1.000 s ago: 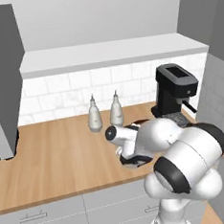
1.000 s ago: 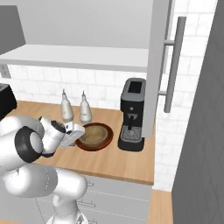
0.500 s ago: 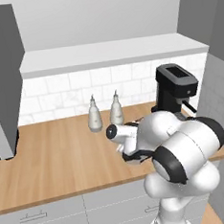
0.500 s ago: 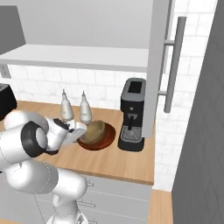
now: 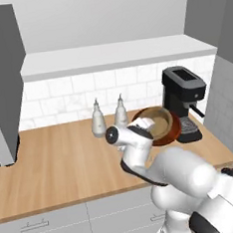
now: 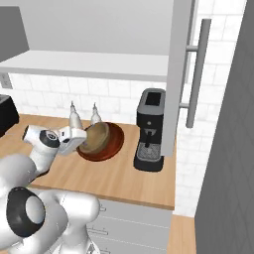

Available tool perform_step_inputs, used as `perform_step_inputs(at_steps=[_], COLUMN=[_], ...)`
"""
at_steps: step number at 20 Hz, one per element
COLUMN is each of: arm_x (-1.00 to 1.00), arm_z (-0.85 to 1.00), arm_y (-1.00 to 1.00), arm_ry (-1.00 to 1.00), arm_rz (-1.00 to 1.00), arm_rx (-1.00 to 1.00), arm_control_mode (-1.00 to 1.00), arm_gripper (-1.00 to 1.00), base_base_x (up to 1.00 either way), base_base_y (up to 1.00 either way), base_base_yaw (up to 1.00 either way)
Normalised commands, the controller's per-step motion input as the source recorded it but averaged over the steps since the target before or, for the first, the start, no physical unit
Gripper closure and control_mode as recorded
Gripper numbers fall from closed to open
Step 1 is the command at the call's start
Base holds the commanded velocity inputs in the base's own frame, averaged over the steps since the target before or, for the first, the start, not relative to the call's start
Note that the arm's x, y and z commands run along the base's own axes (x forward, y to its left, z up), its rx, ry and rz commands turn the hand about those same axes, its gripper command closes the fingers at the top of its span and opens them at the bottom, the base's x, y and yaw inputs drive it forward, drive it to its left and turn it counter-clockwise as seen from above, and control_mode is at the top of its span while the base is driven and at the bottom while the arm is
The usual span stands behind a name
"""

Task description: Pick up the bowls on the counter and stack them on top of one another in the open cabinet. Place the smaller bowl on top of the larger bowl.

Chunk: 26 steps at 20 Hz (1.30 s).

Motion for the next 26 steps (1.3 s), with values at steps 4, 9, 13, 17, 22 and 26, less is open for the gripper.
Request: perform_step_inputs(at_steps=[4,9,13,17,22,26], arm_x=[-0.83,-0.50,-0.25,-0.22,-0.01,0.23], arm_z=[1.00,1.00,1.00,1.00,1.00,1.00], arm_y=[0.24,0.05,0.00,0.00,0.04,0.00], arm_ry=[-0.36,-0.31,-0.28,-0.23,-0.18,-0.01], arm_rz=[0.08,0.02,0.00,0.00,0.00,0.00], arm_rx=[-0.03,-0.01,-0.04,0.00,-0.02,0.00], arm_control_mode=[-1.00,-1.00,-1.00,-1.00,-1.00,-1.00], arm_gripper=[1.00,1.00,1.00,1.00,1.00,1.00], base_base_x=[0.00,0.00,0.00,0.00,0.00,0.00], base_base_y=[0.00,0.00,0.00,0.00,0.00,0.00], base_base_yaw=[0.00,0.00,0.00,0.00,0.00,0.00])
